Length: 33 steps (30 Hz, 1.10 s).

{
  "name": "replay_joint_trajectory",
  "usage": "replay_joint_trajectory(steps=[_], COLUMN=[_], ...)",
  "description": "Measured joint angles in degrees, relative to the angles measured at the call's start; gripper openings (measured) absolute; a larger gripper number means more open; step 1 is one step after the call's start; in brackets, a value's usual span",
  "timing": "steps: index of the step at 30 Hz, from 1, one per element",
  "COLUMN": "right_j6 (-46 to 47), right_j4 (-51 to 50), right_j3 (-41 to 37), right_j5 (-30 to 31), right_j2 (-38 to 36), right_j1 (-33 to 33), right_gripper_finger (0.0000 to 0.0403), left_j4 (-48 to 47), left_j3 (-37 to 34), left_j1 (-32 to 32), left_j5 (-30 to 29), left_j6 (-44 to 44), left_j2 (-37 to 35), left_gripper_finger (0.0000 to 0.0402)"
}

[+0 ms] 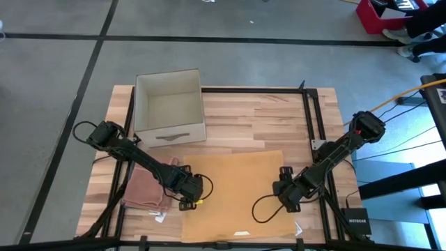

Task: Fold towel
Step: Fold the yellow towel

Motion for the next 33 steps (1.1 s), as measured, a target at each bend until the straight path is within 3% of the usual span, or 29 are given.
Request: replay_joint_trajectory(steps=[6, 12, 20, 25, 33], right_j6=[-1.83, -0.61, -0.16, -0.19, -0.46], right_j4=[-1.09, 6.9, 7.36, 7.52, 7.57], right_j3=[-1.73, -6.72, -7.7, -7.78, -7.83], right_j5=[4.59, 2.6, 3.06, 3.24, 4.37], right_j2=[-0.02, -0.4, -0.35, -0.26, -0.13], right_j1=[-0.07, -0.11, -0.11, -0.11, 0.04], right_gripper_finger=[0.0298, 0.0298, 0.0291, 0.0242, 0.0141], left_j4=[0.0, 0.0, 0.0, -0.07, 0.64], left_j3=[0.0, 0.0, -0.04, -0.23, -2.01], left_j1=[0.0, 0.0, -0.37, -0.35, -0.2], left_j5=[0.0, 0.02, -0.22, -0.28, -0.31], left_j6=[0.0, 0.09, 0.66, 0.61, 0.59], left_j2=[0.0, 0.0, 0.02, 0.02, -0.22], left_gripper_finger=[0.0269, 0.0269, 0.0266, 0.0227, 0.0122])
